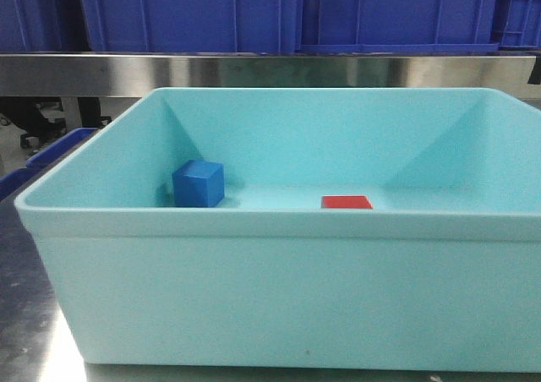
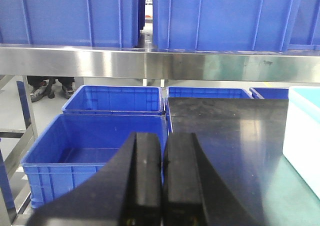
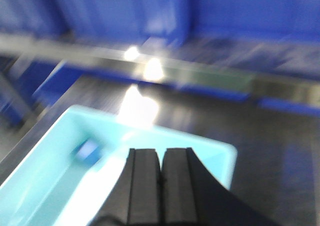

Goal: Pick red cube and place on left shelf

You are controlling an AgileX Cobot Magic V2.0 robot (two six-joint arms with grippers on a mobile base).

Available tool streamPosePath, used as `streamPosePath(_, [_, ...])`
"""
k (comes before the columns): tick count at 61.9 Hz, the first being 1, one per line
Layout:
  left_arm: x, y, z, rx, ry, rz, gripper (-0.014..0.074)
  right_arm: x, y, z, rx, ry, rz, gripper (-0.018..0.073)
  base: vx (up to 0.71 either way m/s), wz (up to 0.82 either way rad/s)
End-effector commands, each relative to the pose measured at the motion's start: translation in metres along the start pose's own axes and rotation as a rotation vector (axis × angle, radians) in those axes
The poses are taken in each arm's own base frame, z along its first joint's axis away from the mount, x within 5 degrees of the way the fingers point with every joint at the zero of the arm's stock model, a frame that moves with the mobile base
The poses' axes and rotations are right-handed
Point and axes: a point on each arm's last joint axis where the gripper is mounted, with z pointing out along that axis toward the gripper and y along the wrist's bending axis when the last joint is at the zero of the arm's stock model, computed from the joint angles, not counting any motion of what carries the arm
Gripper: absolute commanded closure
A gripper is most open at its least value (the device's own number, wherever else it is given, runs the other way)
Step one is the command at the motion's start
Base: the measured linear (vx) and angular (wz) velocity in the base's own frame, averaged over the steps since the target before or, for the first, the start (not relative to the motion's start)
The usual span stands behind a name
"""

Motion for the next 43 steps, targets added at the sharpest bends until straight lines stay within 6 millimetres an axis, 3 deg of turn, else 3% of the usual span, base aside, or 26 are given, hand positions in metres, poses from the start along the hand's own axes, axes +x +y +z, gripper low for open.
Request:
streamPosePath(1, [-0.001, 0.001, 0.000, 0.000, -0.077, -0.007, 0.0495, -0.016, 0.014, 0.021, -0.090, 0.009, 0.000, 0.0512, 0.00, 0.00])
streamPosePath(15, [-0.001, 0.001, 0.000, 0.000, -0.077, -0.007, 0.0495, 0.002, 0.051, 0.103, -0.222, 0.252, -0.013, 0.0500, 0.00, 0.00])
streamPosePath(25, [-0.001, 0.001, 0.000, 0.000, -0.077, -0.007, 0.0495, 0.024, 0.058, 0.159, -0.194, 0.394, 0.019, 0.0490, 0.00, 0.00])
streamPosePath(33, [-0.001, 0.001, 0.000, 0.000, -0.077, -0.007, 0.0495, 0.037, 0.058, 0.183, -0.166, 0.468, 0.047, 0.0384, 0.00, 0.00])
streamPosePath(43, [-0.001, 0.001, 0.000, 0.000, -0.077, -0.007, 0.0495, 0.042, 0.057, 0.191, -0.156, 0.494, 0.051, 0.0220, 0.01, -0.09])
